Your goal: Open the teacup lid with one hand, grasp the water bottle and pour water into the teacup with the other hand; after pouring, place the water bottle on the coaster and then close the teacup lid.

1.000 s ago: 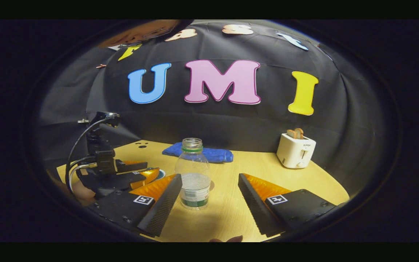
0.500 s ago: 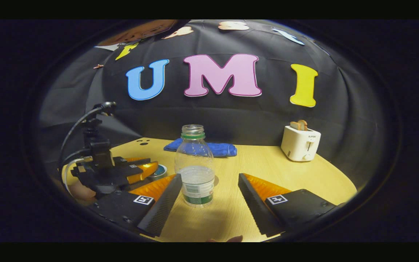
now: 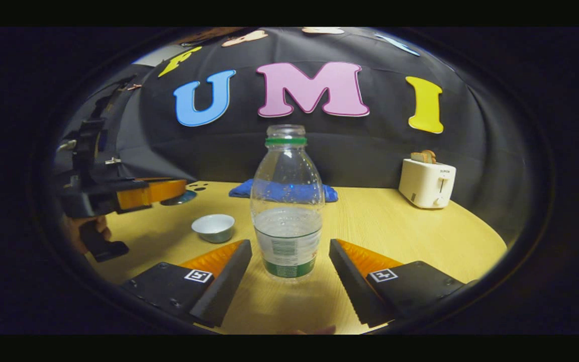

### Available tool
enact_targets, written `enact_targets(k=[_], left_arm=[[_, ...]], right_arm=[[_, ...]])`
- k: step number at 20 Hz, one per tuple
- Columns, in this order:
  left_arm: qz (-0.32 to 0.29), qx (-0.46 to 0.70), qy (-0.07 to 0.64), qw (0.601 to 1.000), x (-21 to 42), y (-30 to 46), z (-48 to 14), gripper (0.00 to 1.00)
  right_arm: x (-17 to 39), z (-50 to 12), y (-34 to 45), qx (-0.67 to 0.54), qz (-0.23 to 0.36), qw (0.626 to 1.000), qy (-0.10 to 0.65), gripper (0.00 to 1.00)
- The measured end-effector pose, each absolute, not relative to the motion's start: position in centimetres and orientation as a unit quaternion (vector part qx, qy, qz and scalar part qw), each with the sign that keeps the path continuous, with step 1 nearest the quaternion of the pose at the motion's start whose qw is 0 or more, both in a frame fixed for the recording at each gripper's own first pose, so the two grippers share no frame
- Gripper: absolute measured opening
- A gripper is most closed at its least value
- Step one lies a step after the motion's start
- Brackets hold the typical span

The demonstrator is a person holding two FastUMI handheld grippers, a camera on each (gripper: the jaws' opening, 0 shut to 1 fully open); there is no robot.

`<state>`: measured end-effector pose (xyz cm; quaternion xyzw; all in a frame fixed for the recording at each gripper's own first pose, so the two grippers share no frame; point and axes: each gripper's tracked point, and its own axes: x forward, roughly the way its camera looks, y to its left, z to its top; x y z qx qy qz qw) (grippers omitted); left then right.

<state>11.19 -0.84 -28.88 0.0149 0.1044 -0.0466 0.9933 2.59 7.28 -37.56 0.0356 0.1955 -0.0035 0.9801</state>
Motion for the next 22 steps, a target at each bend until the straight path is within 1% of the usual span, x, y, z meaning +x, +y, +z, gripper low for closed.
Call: enact_targets(k=[1, 2, 3, 4, 5, 6, 7, 8, 9, 12, 13, 14, 15, 16, 19, 20, 21, 22], left_arm=[[-0.041, 0.015, 0.107, 0.993, 10.9, -0.2, -28.9, 0.27], [-0.035, 0.018, 0.109, 0.993, 10.7, 0.4, -28.8, 0.31], [-0.030, 0.019, 0.110, 0.993, 10.6, 0.8, -28.9, 0.27], [-0.027, 0.018, 0.113, 0.993, 10.6, 1.1, -29.0, 0.35], [-0.025, 0.017, 0.114, 0.993, 10.4, 1.2, -29.2, 0.31], [-0.024, 0.017, 0.115, 0.993, 10.5, 1.4, -29.1, 0.31], [-0.021, 0.015, 0.114, 0.993, 10.4, 1.6, -29.2, 0.31], [-0.020, 0.012, 0.113, 0.993, 10.3, 1.8, -29.1, 0.31], [-0.018, 0.010, 0.112, 0.994, 10.1, 1.9, -29.0, 0.31], [-0.012, 0.011, 0.111, 0.994, 9.8, 2.6, -28.8, 0.31], [-0.009, 0.011, 0.110, 0.994, 9.6, 3.0, -28.8, 0.35], [-0.004, 0.011, 0.109, 0.994, 9.4, 3.4, -28.7, 0.31], [0.001, 0.009, 0.110, 0.994, 9.1, 3.8, -28.7, 0.31], [0.004, 0.006, 0.109, 0.994, 8.8, 4.1, -28.5, 0.31], [0.015, -0.004, 0.106, 0.994, 8.0, 5.1, -28.2, 0.31], [0.019, -0.005, 0.105, 0.994, 7.7, 5.4, -28.0, 0.31], [0.022, -0.005, 0.103, 0.994, 7.5, 5.7, -28.0, 0.27], [0.025, -0.006, 0.102, 0.994, 7.3, 6.0, -27.9, 0.31]], right_arm=[[2.9, -37.8, 7.1, 0.039, -0.010, 0.980, 0.195, 0.95], [3.4, -37.9, 7.2, 0.042, -0.014, 0.980, 0.193, 0.94], [2.2, -37.7, 7.5, 0.043, -0.018, 0.981, 0.190, 0.97], [2.4, -37.8, 7.4, 0.040, -0.024, 0.981, 0.187, 0.97], [2.7, -38.0, 7.3, 0.037, -0.029, 0.981, 0.186, 0.96], [3.0, -38.3, 7.5, 0.035, -0.029, 0.981, 0.188, 0.96], [2.9, -38.3, 7.5, 0.031, -0.033, 0.980, 0.192, 0.84], [3.4, -38.4, 7.4, 0.027, -0.039, 0.980, 0.196, 0.79], [3.6, -38.0, 6.8, 0.012, -0.048, 0.979, 0.200, 0.77], [4.9, -36.0, 5.7, -0.081, -0.051, 0.977, 0.191, 0.76], [5.3, -35.6, 5.5, -0.120, -0.050, 0.972, 0.194, 0.77], [5.9, -35.3, 5.1, -0.157, -0.048, 0.966, 0.198, 0.77], [6.5, -35.2, 4.9, -0.193, -0.044, 0.960, 0.200, 0.77], [6.9, -34.9, 4.5, -0.230, -0.040, 0.951, 0.203, 0.75], [8.5, -35.1, 4.4, -0.335, -0.018, 0.921, 0.197, 0.75], [7.4, -34.4, 4.9, -0.364, -0.020, 0.911, 0.195, 0.75], [7.6, -34.2, 4.4, -0.393, -0.026, 0.900, 0.189, 0.75], [8.2, -34.2, 3.9, -0.419, -0.026, 0.888, 0.186, 0.75]])
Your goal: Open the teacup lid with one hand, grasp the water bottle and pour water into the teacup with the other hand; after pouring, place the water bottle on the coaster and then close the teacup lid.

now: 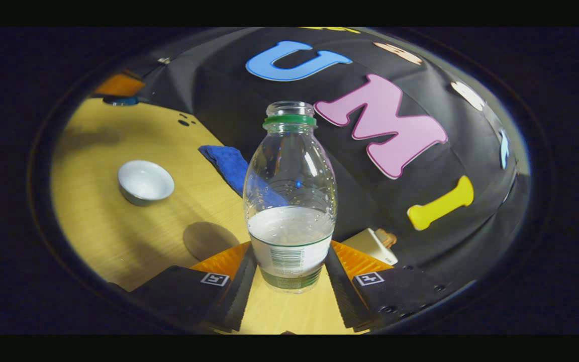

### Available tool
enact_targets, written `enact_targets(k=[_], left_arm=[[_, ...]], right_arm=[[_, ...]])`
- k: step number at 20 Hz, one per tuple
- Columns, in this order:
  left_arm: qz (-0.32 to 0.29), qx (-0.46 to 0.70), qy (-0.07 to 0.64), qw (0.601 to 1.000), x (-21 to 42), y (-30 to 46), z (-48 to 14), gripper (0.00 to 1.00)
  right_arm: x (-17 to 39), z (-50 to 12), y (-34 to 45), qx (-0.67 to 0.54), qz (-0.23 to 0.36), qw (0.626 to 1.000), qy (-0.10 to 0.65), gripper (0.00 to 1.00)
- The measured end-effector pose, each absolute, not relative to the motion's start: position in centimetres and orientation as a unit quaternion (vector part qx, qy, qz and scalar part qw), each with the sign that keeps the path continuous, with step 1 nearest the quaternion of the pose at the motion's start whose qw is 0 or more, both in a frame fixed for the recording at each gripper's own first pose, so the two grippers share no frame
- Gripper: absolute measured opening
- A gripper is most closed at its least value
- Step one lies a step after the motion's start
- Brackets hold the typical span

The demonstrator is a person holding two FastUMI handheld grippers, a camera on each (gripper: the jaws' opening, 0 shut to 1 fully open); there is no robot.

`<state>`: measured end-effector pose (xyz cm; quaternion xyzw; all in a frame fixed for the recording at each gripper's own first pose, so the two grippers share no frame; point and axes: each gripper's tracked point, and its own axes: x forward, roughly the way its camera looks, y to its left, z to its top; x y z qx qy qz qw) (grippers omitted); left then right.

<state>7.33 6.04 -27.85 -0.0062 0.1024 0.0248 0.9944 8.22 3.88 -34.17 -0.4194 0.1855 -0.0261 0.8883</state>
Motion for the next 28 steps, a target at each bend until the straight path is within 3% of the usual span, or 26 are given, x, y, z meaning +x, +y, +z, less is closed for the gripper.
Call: enact_targets(k=[1, 2, 3, 6, 7, 10, 11, 18, 19, 20, 27, 28], left_arm=[[0.027, -0.009, 0.103, 0.994, 7.1, 6.3, -28.0, 0.27], [0.031, -0.013, 0.105, 0.994, 6.9, 6.5, -28.1, 0.31], [0.032, -0.018, 0.107, 0.994, 6.6, 6.7, -28.3, 0.27], [0.040, -0.020, 0.110, 0.993, 6.0, 7.2, -28.5, 0.31], [0.042, -0.020, 0.111, 0.993, 5.8, 7.4, -28.6, 0.27], [0.047, -0.024, 0.117, 0.992, 5.4, 7.8, -29.1, 0.27], [0.048, -0.024, 0.119, 0.991, 5.3, 8.0, -29.3, 0.31], [0.056, -0.028, 0.132, 0.989, 5.1, 9.0, -30.3, 0.31], [0.057, -0.027, 0.132, 0.989, 5.1, 9.1, -30.4, 0.27], [0.058, -0.027, 0.132, 0.989, 5.1, 9.2, -30.4, 0.31], [0.058, -0.029, 0.136, 0.989, 4.9, 9.4, -30.8, 0.31], [0.058, -0.029, 0.135, 0.989, 4.8, 9.4, -30.7, 0.35]], right_arm=[[8.6, -34.2, 3.7, -0.440, -0.018, 0.878, 0.186, 0.75], [8.6, -33.9, 3.4, -0.457, -0.012, 0.869, 0.187, 0.75], [8.5, -33.6, 3.4, -0.470, -0.007, 0.863, 0.186, 0.75], [8.2, -33.6, 3.1, -0.505, 0.009, 0.842, 0.189, 0.75], [8.1, -33.3, 3.3, -0.520, 0.015, 0.833, 0.189, 0.75], [8.0, -33.3, 3.7, -0.558, 0.031, 0.808, 0.188, 0.74], [8.0, -33.4, 3.7, -0.569, 0.036, 0.800, 0.188, 0.74], [8.8, -33.6, 4.4, -0.649, 0.046, 0.738, 0.178, 0.72], [8.8, -33.6, 4.4, -0.658, 0.048, 0.730, 0.176, 0.74], [9.0, -33.6, 4.4, -0.665, 0.049, 0.724, 0.177, 0.74], [9.7, -33.0, 3.9, -0.702, 0.049, 0.691, 0.164, 0.74], [9.8, -32.8, 3.7, -0.709, 0.050, 0.685, 0.162, 0.74]])
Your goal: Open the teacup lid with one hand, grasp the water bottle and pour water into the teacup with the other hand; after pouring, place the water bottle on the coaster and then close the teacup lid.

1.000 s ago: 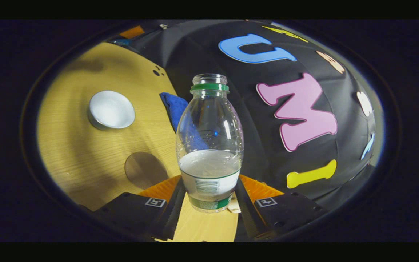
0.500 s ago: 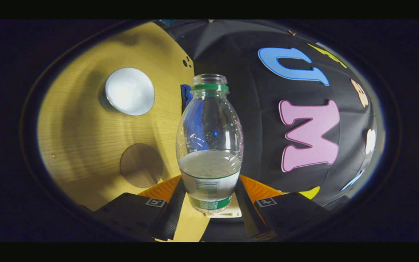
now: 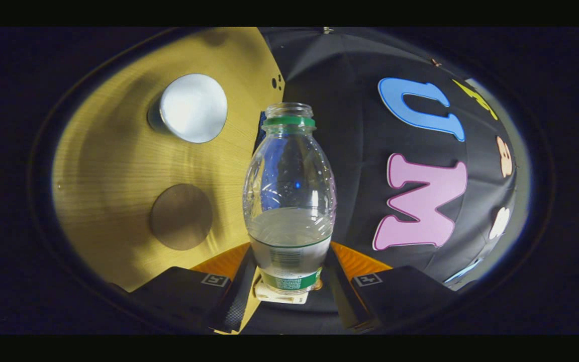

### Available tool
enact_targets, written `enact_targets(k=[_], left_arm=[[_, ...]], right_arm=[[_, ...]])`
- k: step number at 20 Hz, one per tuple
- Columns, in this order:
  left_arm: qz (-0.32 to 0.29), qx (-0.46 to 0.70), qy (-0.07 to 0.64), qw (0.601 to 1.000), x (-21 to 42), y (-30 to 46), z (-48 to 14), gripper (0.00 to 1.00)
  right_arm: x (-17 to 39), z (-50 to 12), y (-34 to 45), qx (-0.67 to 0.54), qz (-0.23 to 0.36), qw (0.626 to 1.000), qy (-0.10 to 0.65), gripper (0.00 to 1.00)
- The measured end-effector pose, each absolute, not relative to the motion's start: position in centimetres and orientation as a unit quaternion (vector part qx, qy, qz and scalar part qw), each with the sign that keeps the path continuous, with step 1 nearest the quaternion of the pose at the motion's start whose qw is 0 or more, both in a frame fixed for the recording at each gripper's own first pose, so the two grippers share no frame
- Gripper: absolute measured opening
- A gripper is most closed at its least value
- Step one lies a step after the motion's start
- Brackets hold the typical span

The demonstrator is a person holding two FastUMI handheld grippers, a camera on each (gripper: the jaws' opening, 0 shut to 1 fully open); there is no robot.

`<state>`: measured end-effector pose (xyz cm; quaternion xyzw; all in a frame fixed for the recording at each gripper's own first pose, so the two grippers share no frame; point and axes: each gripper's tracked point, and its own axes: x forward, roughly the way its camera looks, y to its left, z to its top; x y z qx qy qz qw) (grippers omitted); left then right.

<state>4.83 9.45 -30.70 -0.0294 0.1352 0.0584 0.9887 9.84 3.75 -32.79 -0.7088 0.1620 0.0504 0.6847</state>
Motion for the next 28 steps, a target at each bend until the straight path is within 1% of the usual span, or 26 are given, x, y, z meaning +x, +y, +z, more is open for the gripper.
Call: enact_targets(k=[1, 7, 14, 15, 16, 17, 19, 20, 21, 26, 28], left_arm=[[0.059, -0.031, 0.137, 0.988, 4.8, 9.5, -30.8, 0.31], [0.057, -0.030, 0.134, 0.989, 4.6, 9.5, -30.7, 0.31], [0.059, -0.032, 0.132, 0.989, 4.5, 10.1, -30.7, 0.31], [0.059, -0.030, 0.132, 0.989, 4.5, 10.1, -30.7, 0.36], [0.059, -0.029, 0.133, 0.989, 4.4, 10.2, -30.8, 0.35], [0.059, -0.028, 0.134, 0.989, 4.3, 10.2, -30.8, 0.31], [0.059, -0.029, 0.134, 0.989, 4.2, 10.2, -30.9, 0.31], [0.060, -0.031, 0.134, 0.989, 4.1, 10.2, -30.9, 0.35], [0.061, -0.031, 0.134, 0.989, 4.1, 10.2, -30.9, 0.31], [0.065, -0.031, 0.131, 0.989, 4.0, 10.2, -30.7, 0.31], [0.066, -0.031, 0.131, 0.989, 3.8, 10.2, -30.7, 0.31]], right_arm=[[10.0, -32.6, 3.8, -0.716, 0.051, 0.678, 0.158, 0.74], [10.7, -31.9, 3.8, -0.752, 0.057, 0.641, 0.141, 0.74], [11.1, -32.3, 4.2, -0.766, 0.066, 0.626, 0.133, 0.74], [11.1, -32.3, 4.4, -0.767, 0.068, 0.624, 0.130, 0.74], [11.2, -32.2, 4.3, -0.771, 0.067, 0.621, 0.126, 0.74], [11.2, -32.3, 4.5, -0.774, 0.069, 0.618, 0.124, 0.74], [11.3, -32.2, 4.5, -0.780, 0.072, 0.610, 0.120, 0.74], [11.3, -32.1, 4.5, -0.786, 0.073, 0.603, 0.115, 0.74], [11.3, -31.9, 4.6, -0.791, 0.074, 0.598, 0.109, 0.74], [11.8, -31.7, 4.4, -0.806, 0.075, 0.579, 0.094, 0.74], [11.9, -31.5, 4.3, -0.807, 0.072, 0.579, 0.091, 0.74]])
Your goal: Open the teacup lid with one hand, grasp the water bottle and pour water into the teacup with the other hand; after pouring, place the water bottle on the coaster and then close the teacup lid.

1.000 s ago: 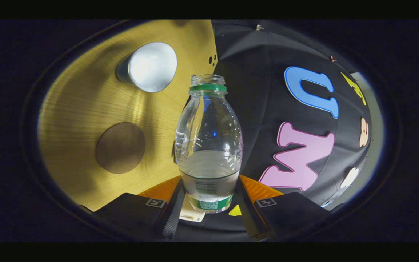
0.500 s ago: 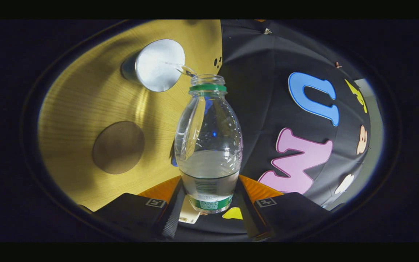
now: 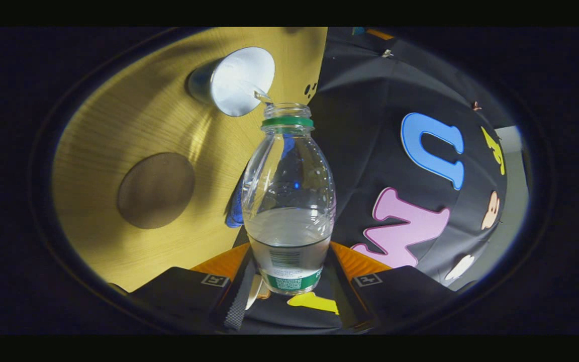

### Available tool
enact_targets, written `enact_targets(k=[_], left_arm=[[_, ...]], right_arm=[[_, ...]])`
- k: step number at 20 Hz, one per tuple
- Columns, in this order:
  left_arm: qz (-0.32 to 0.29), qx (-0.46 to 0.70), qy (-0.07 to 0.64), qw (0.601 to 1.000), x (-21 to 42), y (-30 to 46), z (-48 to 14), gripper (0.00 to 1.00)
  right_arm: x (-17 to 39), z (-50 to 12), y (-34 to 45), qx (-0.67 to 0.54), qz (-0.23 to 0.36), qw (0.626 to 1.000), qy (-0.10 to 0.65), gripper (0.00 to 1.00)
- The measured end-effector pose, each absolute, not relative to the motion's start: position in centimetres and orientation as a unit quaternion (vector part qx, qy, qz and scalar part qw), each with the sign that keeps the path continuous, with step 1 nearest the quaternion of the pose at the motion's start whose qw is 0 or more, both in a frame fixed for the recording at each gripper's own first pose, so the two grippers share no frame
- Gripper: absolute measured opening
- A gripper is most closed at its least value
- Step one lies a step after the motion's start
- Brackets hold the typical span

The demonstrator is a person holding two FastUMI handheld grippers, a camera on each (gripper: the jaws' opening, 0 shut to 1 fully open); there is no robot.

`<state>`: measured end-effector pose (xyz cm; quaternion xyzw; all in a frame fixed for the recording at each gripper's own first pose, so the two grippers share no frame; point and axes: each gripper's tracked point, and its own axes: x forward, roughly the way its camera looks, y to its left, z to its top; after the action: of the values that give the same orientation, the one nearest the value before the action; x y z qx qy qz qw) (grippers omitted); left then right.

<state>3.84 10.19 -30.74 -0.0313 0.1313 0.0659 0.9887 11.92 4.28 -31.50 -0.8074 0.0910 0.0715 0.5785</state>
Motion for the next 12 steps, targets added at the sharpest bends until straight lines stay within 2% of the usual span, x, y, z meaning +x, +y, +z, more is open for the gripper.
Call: enact_targets(k=[10, 11, 12], left_arm=[[0.081, -0.034, 0.131, 0.987, 3.0, 10.8, -30.7, 0.31], [0.083, -0.034, 0.131, 0.987, 2.9, 10.9, -30.6, 0.35], [0.084, -0.034, 0.130, 0.987, 2.9, 11.0, -30.6, 0.31]], right_arm=[[13.4, -30.0, 6.0, -0.833, 0.085, 0.545, 0.026, 0.74], [13.5, -29.9, 6.2, -0.835, 0.089, 0.542, 0.022, 0.74], [13.6, -29.8, 6.3, -0.838, 0.090, 0.538, 0.018, 0.74]])
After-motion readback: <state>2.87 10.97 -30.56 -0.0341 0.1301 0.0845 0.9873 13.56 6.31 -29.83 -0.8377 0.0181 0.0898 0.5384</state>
